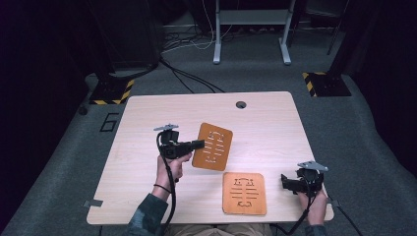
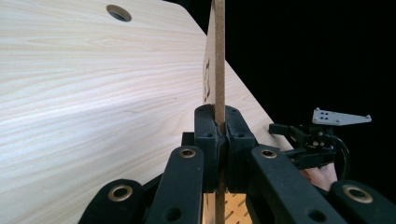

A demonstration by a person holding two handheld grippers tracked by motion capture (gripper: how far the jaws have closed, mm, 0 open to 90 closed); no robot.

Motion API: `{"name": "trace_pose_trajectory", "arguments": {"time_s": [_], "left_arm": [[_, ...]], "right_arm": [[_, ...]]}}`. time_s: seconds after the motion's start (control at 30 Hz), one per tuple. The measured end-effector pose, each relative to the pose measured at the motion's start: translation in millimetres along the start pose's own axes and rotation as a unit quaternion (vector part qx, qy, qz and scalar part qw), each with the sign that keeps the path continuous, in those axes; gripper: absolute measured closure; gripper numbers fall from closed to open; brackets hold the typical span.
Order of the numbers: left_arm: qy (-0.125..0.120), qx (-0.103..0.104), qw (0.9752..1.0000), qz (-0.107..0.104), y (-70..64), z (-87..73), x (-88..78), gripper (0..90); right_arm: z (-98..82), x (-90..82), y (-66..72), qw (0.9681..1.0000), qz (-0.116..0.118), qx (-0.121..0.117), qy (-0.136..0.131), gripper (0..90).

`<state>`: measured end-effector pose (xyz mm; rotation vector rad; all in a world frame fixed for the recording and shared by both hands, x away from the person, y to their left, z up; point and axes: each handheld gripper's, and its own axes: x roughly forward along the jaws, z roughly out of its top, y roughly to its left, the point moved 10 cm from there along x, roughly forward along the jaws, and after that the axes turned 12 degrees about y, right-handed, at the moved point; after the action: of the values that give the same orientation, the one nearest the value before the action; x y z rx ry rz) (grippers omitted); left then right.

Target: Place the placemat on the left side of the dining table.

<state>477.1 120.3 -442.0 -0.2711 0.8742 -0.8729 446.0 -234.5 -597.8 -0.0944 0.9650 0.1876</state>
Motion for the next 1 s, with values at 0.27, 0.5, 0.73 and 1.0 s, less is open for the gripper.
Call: {"name": "trace_pose_trajectory", "arguments": {"time_s": [0.27, 0.5, 0.73, 1.0], "left_arm": [[-0.007, -0.009, 0.9998, 0.016, 14.2, 1.6, -14.9, 86.2], [-0.012, -0.019, 0.9992, 0.032, 25.3, 2.5, -26.3, 86.2], [-0.016, -0.025, 0.9985, 0.046, 36.0, 3.2, -34.6, 86.2], [-0.021, -0.035, 0.9973, 0.06, 48.2, 4.2, -44.6, 86.2]], "right_arm": [[0.1, 0.1, 0.1, 1.0, 0.001, 0.0, 0.0, 3.8], [0.1, 0.1, 0.1, 1.0, 0.001, 0.0, 0.0, 3.9], [0.1, 0.1, 0.2, 1.0, 0.0, 0.0, 0.0, 3.9], [0.0, 0.1, 0.1, 1.0, 0.0, 0.001, 0.0, 3.9]]}}
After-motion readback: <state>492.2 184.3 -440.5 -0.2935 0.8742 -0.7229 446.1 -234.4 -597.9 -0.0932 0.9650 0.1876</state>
